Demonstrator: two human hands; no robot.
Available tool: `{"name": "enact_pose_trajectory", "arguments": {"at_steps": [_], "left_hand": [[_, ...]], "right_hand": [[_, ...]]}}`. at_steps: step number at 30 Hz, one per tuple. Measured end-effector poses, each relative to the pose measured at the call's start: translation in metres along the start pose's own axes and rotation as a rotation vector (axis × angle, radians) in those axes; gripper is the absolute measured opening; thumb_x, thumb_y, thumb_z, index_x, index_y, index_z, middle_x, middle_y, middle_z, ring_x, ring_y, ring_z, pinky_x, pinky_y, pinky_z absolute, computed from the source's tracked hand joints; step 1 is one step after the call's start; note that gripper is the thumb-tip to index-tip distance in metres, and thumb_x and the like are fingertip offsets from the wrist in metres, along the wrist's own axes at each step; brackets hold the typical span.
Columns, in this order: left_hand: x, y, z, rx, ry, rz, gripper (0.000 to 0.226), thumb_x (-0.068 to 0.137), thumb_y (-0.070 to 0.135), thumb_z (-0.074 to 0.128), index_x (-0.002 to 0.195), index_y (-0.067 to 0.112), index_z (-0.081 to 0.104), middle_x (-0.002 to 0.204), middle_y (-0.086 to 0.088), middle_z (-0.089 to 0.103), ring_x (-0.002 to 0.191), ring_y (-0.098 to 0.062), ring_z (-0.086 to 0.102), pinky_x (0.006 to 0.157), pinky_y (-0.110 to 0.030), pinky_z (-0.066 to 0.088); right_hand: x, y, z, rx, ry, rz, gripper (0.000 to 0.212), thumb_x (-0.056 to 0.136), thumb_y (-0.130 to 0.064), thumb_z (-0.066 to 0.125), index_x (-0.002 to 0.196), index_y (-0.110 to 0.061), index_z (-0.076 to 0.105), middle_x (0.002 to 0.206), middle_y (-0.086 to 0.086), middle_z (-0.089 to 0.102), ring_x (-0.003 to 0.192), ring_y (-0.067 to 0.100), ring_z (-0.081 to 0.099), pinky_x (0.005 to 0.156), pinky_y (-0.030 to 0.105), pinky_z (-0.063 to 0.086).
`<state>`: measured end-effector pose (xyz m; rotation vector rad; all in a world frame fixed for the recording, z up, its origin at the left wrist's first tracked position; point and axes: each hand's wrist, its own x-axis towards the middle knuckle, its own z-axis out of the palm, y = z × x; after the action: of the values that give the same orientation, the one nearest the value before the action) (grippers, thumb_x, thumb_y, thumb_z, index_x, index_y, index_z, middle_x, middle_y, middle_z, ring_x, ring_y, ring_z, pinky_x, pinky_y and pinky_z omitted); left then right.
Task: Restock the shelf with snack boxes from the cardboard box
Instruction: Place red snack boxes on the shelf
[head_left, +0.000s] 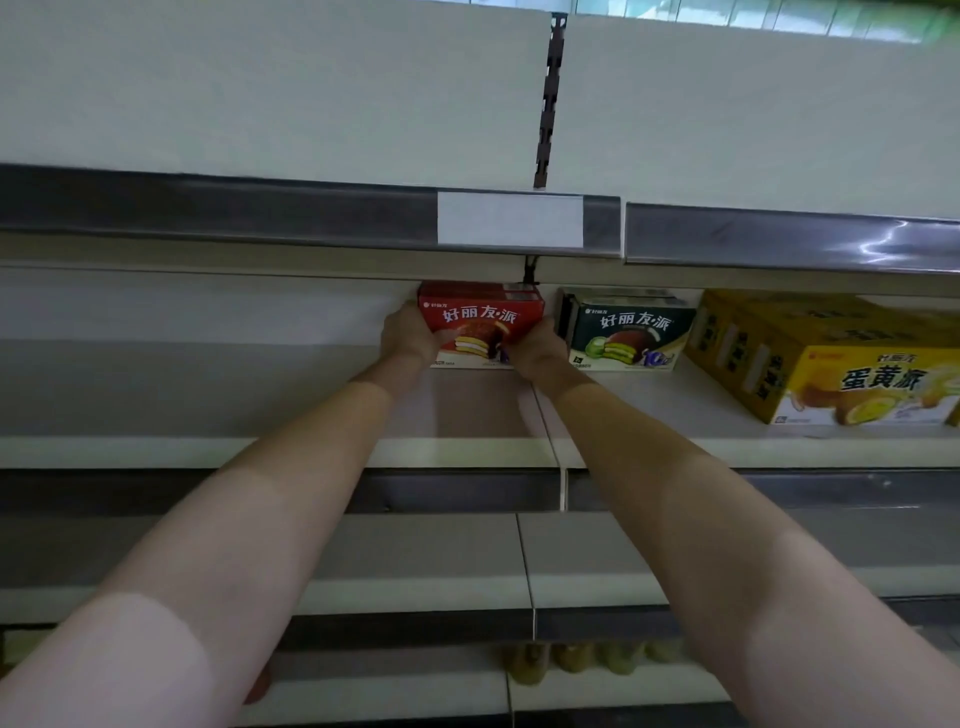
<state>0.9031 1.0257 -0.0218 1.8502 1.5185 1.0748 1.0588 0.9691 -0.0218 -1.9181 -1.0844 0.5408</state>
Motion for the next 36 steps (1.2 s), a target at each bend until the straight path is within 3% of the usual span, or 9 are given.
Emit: {"name": "enact_pose_trajectory", "arguments": {"at_steps": [4, 10, 16, 21, 25, 27, 30, 33, 36], "left_hand": [[-0.008, 0.007, -0.01, 0.087, 0.019, -0.038, 0.047, 0.082, 0.026, 0.079, 0.123, 0.008, 0.065, 0.12, -0.015, 0.068, 0.108, -0.03, 0.065, 0.088, -0.032, 0.05], [-0.025, 0.011, -0.019, 0.144, 0.056, -0.039, 0.03, 0.089, 0.027, 0.067, 0.115, 0.011, 0.067, 0.111, -0.013, 0.07, 0.098, -0.033, 0.067, 0.084, -0.039, 0.055], [-0.041, 0.015, -0.005, 0.112, -0.061, 0.053, 0.024, 0.089, 0.019, 0.064, 0.109, 0.007, 0.071, 0.111, -0.014, 0.07, 0.102, -0.032, 0.066, 0.087, -0.033, 0.052], [-0.064, 0.034, 0.015, 0.133, -0.171, 0.147, 0.015, 0.094, 0.012, 0.06, 0.099, 0.007, 0.073, 0.097, -0.009, 0.069, 0.097, -0.028, 0.064, 0.074, -0.027, 0.041], [-0.084, 0.058, 0.038, 0.161, -0.177, 0.203, 0.01, 0.092, 0.007, 0.061, 0.096, 0.008, 0.069, 0.099, -0.009, 0.067, 0.096, -0.027, 0.063, 0.075, -0.031, 0.044], [-0.098, 0.077, 0.049, 0.189, -0.186, 0.223, 0.009, 0.091, 0.011, 0.062, 0.097, 0.01, 0.068, 0.099, -0.007, 0.067, 0.094, -0.025, 0.063, 0.079, -0.035, 0.051], [-0.124, 0.11, 0.071, 0.196, -0.221, 0.302, 0.011, 0.091, 0.011, 0.058, 0.095, 0.011, 0.068, 0.101, -0.012, 0.068, 0.097, -0.029, 0.064, 0.086, -0.039, 0.055], [-0.161, 0.152, 0.098, 0.127, -0.261, 0.355, 0.009, 0.09, 0.011, 0.059, 0.095, 0.012, 0.067, 0.102, -0.011, 0.067, 0.098, -0.03, 0.062, 0.085, -0.035, 0.051], [-0.2, 0.198, 0.13, 0.085, -0.307, 0.453, 0.016, 0.089, 0.01, 0.061, 0.074, 0.017, 0.064, 0.086, -0.007, 0.066, 0.09, -0.026, 0.063, 0.078, -0.032, 0.05]], "right_hand": [[-0.003, -0.002, -0.003, -0.039, 0.043, -0.03, 0.037, 0.092, -0.028, 0.068, 0.122, -0.007, 0.06, 0.121, 0.013, 0.067, 0.108, 0.028, 0.065, 0.08, 0.03, 0.048], [-0.026, -0.004, -0.015, -0.053, 0.12, -0.066, 0.038, 0.095, -0.027, 0.066, 0.12, 0.001, 0.062, 0.12, 0.017, 0.067, 0.109, 0.031, 0.065, 0.08, 0.031, 0.048], [-0.05, 0.004, -0.025, -0.168, 0.115, -0.07, 0.028, 0.097, -0.019, 0.058, 0.117, 0.0, 0.063, 0.119, 0.016, 0.067, 0.109, 0.032, 0.064, 0.072, 0.029, 0.041], [-0.067, 0.02, -0.046, -0.211, 0.082, -0.058, 0.027, 0.1, -0.019, 0.05, 0.117, -0.006, 0.066, 0.12, 0.015, 0.067, 0.11, 0.032, 0.062, 0.074, 0.029, 0.04], [-0.085, 0.035, -0.08, -0.12, 0.129, -0.009, 0.036, 0.1, -0.013, 0.048, 0.134, -0.003, 0.054, 0.135, 0.018, 0.057, 0.123, 0.034, 0.055, 0.08, 0.026, 0.045], [-0.096, 0.05, -0.104, -0.066, 0.223, -0.022, 0.033, 0.098, -0.01, 0.049, 0.128, -0.002, 0.057, 0.131, 0.019, 0.06, 0.121, 0.034, 0.057, 0.089, 0.031, 0.048], [-0.113, 0.078, -0.151, -0.134, 0.313, -0.08, 0.027, 0.096, -0.012, 0.051, 0.116, -0.001, 0.064, 0.119, 0.019, 0.067, 0.113, 0.036, 0.061, 0.082, 0.029, 0.044], [-0.139, 0.106, -0.203, -0.147, 0.353, -0.061, 0.025, 0.096, -0.02, 0.056, 0.108, -0.001, 0.068, 0.112, 0.023, 0.069, 0.108, 0.04, 0.062, 0.083, 0.036, 0.047], [-0.163, 0.138, -0.255, -0.137, 0.402, -0.052, 0.018, 0.091, -0.009, 0.054, 0.1, -0.007, 0.07, 0.103, 0.019, 0.072, 0.101, 0.037, 0.065, 0.077, 0.033, 0.047]]}}
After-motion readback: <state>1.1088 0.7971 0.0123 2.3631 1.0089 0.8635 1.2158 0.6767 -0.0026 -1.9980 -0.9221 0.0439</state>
